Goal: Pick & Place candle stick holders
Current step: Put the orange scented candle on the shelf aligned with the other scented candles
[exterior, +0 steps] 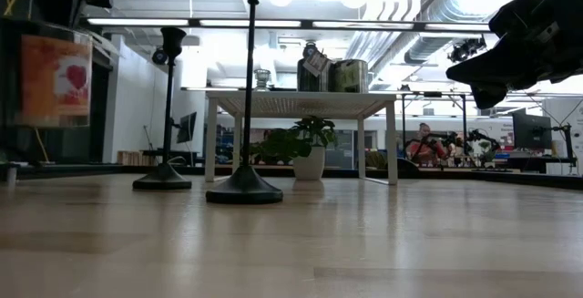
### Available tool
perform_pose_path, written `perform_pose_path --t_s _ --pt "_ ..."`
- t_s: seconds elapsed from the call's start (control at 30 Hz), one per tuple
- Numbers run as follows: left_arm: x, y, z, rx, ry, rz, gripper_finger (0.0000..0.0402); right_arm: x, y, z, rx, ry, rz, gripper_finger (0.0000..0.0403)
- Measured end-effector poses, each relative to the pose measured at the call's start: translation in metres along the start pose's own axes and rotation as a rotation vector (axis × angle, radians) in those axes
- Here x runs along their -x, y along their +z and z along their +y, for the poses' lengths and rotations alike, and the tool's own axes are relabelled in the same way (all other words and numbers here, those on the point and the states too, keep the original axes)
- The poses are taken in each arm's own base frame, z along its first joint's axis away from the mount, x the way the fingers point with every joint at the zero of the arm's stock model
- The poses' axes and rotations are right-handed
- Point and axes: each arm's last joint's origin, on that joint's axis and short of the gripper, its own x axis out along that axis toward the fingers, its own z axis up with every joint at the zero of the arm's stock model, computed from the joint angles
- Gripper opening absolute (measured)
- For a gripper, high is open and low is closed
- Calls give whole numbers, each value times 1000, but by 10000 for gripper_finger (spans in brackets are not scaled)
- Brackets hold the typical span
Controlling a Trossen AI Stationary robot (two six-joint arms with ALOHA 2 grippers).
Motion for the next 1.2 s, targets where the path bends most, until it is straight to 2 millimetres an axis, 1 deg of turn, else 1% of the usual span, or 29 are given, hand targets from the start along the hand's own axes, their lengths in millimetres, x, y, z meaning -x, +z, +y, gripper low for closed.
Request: perform_pose_path --t_s 0.23,0.63,0.93,1.03,1.2 --pt "8 8 35 174 40 -23 0 0 -1 0 0 -1 5 4" --pt "13 31 92 293 95 -75 0 0 -1 0 1 -1 8 4" --pt "12 45 121 331 103 -132 0 0 -1 0 1 -1 8 4" --pt "20 48 131 333 119 -164 0 0 -1 0 1 -2 8 4" --pt "40 52 144 339 152 -232 0 0 -1 0 1 -2 8 4"
